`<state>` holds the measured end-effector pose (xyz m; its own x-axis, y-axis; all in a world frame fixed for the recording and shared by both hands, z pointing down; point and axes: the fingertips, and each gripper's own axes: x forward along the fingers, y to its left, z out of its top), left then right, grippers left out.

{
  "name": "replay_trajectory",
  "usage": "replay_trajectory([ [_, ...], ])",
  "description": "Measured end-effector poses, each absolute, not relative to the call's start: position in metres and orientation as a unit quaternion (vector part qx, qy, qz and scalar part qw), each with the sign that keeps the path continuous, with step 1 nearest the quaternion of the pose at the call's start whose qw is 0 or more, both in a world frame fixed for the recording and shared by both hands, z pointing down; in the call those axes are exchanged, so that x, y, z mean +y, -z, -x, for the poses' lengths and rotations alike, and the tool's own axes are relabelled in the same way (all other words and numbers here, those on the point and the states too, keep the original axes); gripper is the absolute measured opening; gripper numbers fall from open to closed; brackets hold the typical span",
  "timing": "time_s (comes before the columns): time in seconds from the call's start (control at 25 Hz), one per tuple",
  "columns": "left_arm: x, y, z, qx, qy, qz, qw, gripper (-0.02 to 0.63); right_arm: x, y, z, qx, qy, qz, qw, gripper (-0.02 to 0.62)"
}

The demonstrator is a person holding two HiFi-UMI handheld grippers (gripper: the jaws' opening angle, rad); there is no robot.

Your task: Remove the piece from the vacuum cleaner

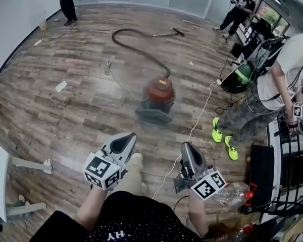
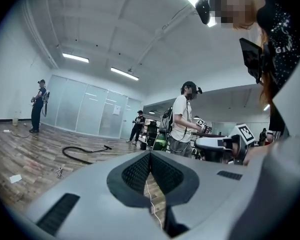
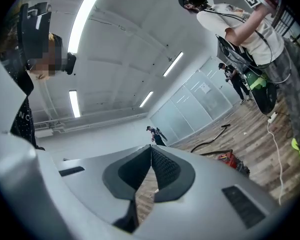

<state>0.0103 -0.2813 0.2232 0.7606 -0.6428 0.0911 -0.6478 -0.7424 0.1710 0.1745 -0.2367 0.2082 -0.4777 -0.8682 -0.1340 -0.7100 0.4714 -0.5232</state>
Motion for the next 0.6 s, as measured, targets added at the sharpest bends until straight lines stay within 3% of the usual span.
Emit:
replay_trajectory([
  [0.6,-0.454,-0.239,-0.076,-0.304,-0.021,-0.946,0.107,0.009,-0.401,-0.24,-0.239,0.806,0.233,0.516,0.174,0.012],
])
